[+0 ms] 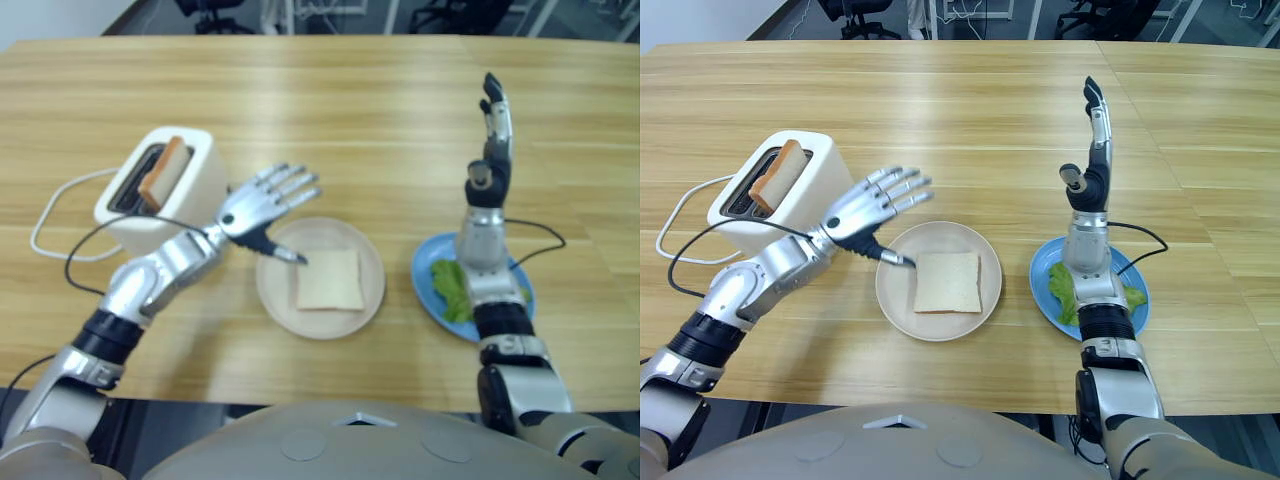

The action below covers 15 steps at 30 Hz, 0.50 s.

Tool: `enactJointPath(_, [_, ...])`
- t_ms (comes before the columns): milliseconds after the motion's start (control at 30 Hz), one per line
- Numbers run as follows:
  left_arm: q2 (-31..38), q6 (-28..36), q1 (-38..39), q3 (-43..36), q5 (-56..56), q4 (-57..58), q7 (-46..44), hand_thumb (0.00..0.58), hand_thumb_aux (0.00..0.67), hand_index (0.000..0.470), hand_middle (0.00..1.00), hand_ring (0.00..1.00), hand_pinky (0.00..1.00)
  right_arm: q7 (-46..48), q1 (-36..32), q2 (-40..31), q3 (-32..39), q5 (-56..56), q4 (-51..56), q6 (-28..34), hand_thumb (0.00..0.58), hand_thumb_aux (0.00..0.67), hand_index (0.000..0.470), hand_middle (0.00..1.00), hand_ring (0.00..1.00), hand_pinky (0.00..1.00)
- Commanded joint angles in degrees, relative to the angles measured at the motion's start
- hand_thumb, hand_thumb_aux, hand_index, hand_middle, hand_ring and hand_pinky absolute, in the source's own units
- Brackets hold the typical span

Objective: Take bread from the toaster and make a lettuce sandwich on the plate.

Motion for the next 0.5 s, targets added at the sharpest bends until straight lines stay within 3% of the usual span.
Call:
enactJointPath(33, [-4.16, 0.35, -0.77, 4.99, -10.76, -2.66, 0.15, 0.000, 0.000, 0.000, 0.00, 0.00, 0.00, 0.39, 1.92, -5.98, -3.08, -2.33, 0.33, 2.55, 0.000, 0.000, 0.000, 0.00, 0.00, 0.00])
enactJointPath(267, [-14.50, 0.76, -0.99, 11.67, -25.32, -12.48, 1.18, 0.000, 0.000, 0.000, 0.00, 0.00, 0.00, 1.78, 7.86, -16.97, -1.23, -11.40, 0.93, 7.53, 0.000, 0.000, 0.000, 0.00, 0.00, 0.00])
enactJointPath(500, [-21.90, 1.53, 0.88, 13.03, -30.70, -16.20, 0.95, 0.000, 0.000, 0.000, 0.00, 0.00, 0.00, 4.84, 17.56, -25.31, 2.96, -21.10, -1.34, 14.36, 0.000, 0.000, 0.000, 0.00, 0.00, 0.00])
